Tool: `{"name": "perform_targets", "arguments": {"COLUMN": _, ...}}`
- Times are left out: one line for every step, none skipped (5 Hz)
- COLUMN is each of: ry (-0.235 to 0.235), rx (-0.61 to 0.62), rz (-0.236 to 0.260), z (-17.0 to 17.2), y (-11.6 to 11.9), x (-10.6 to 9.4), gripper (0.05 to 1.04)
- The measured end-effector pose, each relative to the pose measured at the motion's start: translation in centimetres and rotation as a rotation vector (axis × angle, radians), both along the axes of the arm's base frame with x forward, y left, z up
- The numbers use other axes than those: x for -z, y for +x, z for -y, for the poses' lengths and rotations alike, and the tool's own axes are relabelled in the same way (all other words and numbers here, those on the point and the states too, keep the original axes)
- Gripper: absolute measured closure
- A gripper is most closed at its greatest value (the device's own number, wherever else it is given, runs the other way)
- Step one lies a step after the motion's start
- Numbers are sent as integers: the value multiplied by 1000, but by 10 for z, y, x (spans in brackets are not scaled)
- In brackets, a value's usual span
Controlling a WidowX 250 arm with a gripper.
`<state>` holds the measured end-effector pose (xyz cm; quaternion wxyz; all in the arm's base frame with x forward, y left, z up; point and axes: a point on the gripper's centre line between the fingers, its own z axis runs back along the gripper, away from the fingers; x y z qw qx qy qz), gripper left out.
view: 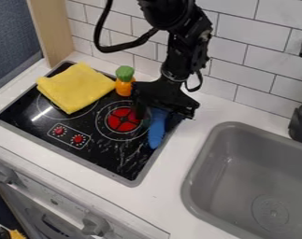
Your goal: Move the blue spoon to the upper right side of the stove
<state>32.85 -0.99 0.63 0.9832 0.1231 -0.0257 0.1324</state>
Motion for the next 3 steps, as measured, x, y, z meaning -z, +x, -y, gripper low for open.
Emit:
{"name": "perform_targets", "arguments": {"ry": -6, "rx": -22, "rz": 49, "z": 1, "y": 2, "x": -23, "gripper": 78}}
{"name": "perform_targets", "arguments": {"ry": -27, "rx": -45, "rz": 104, "z": -1, "y": 5, "x": -42, "gripper": 83}}
{"name": "perform_targets", "arguments": {"ry": -79, "rx": -66, "rz": 167, "z": -5, "y": 4, "x": -55, "gripper": 83}}
